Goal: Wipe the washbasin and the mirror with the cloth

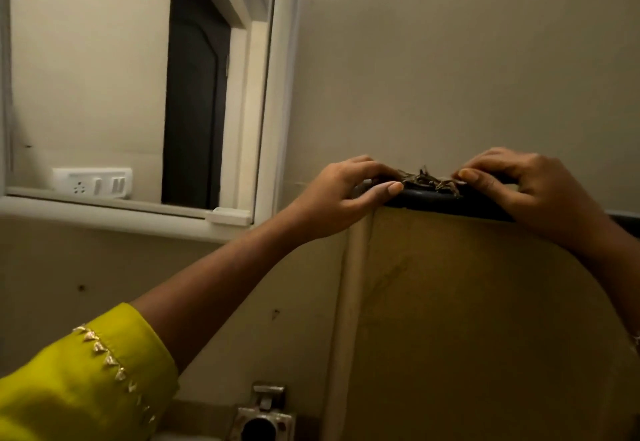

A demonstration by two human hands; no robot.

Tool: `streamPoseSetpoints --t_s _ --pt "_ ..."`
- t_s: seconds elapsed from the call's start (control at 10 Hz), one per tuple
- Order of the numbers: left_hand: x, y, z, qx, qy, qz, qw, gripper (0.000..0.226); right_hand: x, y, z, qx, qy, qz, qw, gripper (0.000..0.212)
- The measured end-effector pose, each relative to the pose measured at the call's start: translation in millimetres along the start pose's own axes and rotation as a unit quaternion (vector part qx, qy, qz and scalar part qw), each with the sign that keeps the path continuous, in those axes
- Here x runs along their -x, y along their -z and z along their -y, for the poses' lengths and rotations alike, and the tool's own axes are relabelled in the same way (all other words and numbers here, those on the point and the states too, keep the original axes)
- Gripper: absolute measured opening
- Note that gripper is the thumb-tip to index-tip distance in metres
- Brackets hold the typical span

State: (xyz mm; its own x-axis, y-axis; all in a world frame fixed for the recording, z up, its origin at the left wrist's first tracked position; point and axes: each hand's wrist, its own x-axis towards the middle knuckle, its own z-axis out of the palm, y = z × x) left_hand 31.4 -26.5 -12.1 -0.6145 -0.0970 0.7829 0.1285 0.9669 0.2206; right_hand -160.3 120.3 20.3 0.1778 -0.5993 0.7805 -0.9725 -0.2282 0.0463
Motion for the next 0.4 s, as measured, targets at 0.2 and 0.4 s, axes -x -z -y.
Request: streamPoseSetpoints --t_s 0.2,0.4 --pt "46.2 18.2 10.5 -0.086 -0.004 -0.046 0.995 0.054 0.1 -26.9 23.8 0.059 -0.032 -0.091 0.994 0.046" --pt "87.5 66.5 23.9 -0.133 -0.008 -0.084 0.988 0.051 -15.0 -66.4 56.1 0.09 -0.071 -0.194 0.974 0.04"
